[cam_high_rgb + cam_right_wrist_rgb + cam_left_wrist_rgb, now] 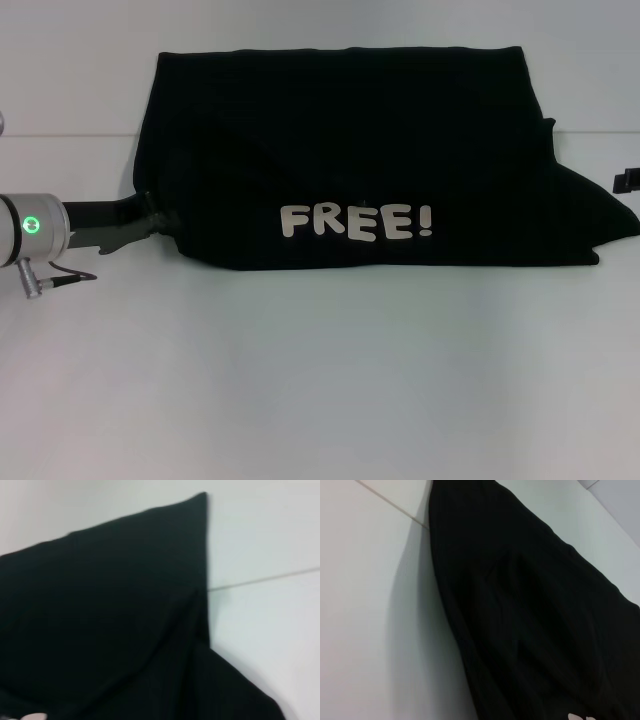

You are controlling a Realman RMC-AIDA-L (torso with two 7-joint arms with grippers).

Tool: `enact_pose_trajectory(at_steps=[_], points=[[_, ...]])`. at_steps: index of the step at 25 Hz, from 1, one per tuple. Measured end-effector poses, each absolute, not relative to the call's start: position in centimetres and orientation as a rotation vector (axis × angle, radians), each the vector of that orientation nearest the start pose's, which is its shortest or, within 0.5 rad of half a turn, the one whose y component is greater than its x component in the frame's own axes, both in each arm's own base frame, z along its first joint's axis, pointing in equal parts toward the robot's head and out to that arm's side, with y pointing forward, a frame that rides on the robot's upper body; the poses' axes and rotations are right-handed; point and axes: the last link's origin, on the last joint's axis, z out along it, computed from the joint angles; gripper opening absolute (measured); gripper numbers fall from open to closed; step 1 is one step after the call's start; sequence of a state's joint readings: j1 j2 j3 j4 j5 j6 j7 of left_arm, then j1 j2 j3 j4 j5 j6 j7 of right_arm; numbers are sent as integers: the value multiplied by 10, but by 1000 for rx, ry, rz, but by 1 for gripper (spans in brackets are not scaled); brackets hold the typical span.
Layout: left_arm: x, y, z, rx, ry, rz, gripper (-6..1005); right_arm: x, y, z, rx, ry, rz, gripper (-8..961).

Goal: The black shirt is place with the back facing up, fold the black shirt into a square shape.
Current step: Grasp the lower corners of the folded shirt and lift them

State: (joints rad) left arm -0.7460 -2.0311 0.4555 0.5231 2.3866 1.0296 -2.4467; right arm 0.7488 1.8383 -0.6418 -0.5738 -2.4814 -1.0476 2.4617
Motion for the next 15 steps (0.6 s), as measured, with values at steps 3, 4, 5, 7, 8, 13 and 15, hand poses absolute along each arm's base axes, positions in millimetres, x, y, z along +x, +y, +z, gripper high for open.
enact_pose_trajectory(at_steps=[3,4,5,7,8,13,15], points=[[-296,415,16,2506,2521,772,0,323,439,97,-1842,1554,221,903],[-296,415,16,2503,2522,775,0,322,439,95,-1837,1551,222,904],[-295,415,16,2500,2522,780,0,322,441,92,-1833,1545,221,903],[-296,415,16,2496,2524,783,0,321,444,85,-1834,1495,174,901],[-296,415,16,2495,2525,783,0,321,444,85,-1834,1495,174,901],[-298,414,16,2488,2532,783,1,320,448,75,-1835,1426,99,898],[-298,413,16,2485,2534,784,1,319,450,72,-1835,1402,80,898]])
